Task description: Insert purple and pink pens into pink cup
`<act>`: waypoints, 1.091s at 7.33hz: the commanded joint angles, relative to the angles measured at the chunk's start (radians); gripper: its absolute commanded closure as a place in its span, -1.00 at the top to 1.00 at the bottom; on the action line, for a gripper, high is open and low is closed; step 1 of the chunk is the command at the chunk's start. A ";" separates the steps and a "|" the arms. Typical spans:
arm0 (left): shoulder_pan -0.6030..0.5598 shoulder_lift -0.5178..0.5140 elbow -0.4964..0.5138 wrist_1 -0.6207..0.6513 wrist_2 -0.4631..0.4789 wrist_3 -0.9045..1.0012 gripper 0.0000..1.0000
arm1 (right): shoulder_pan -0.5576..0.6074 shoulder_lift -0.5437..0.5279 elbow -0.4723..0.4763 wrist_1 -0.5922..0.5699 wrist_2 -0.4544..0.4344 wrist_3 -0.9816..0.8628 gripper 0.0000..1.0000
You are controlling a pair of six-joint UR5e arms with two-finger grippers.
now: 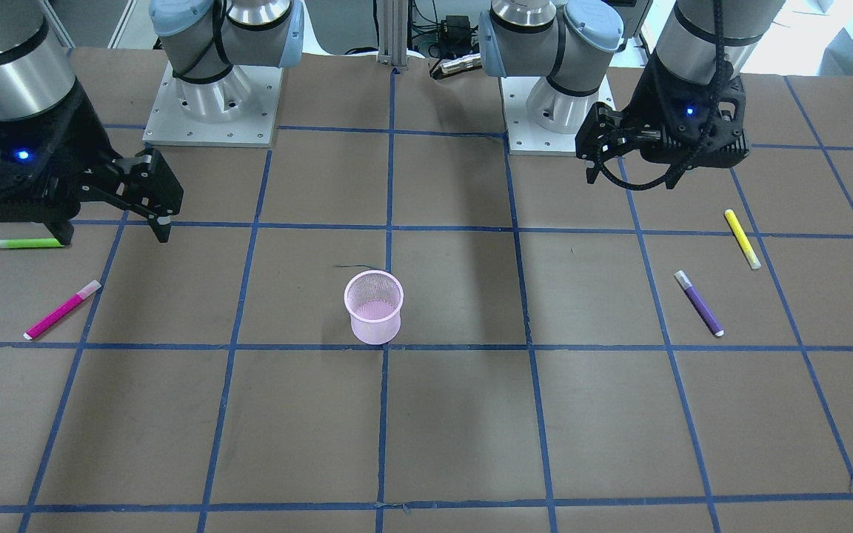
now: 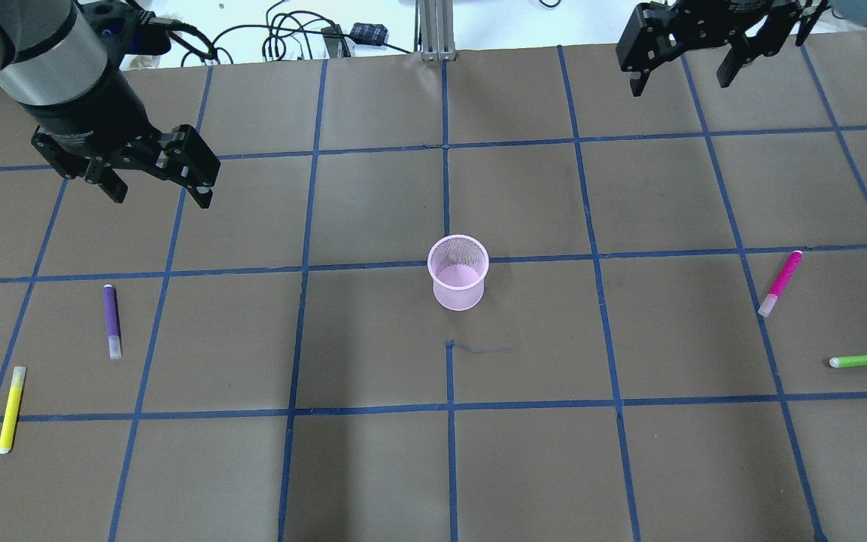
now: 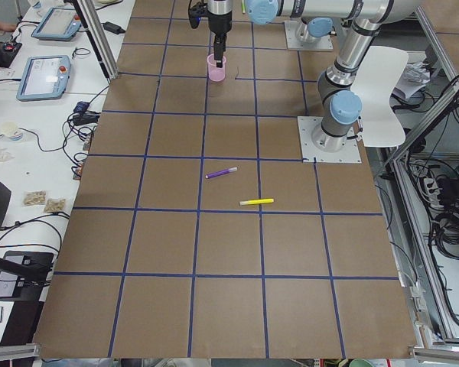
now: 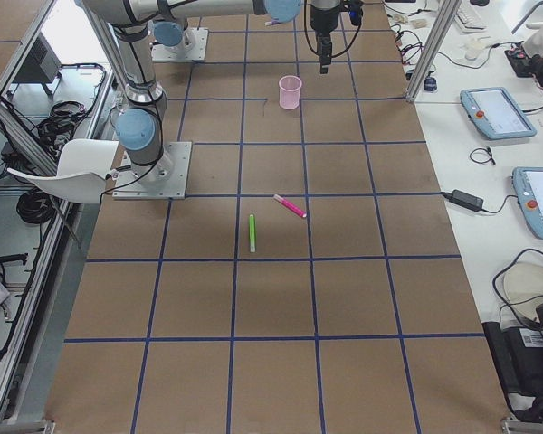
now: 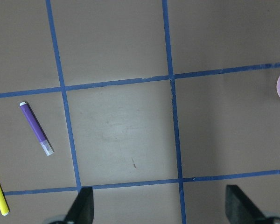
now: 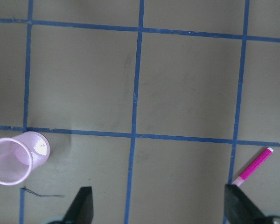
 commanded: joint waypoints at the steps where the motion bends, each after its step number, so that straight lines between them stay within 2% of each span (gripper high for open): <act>1: 0.001 0.001 0.000 -0.001 0.001 0.001 1.00 | -0.133 -0.001 -0.001 0.088 -0.010 -0.391 1.00; 3: 0.001 0.002 -0.002 -0.001 0.001 0.004 1.00 | -0.320 0.010 0.009 0.104 -0.002 -0.707 1.00; 5: 0.001 0.013 -0.029 0.008 0.001 0.006 1.00 | -0.461 0.045 0.041 0.086 0.002 -1.167 1.00; 8: 0.001 0.011 -0.029 0.015 -0.001 0.006 1.00 | -0.494 0.059 0.092 0.080 0.007 -1.944 1.00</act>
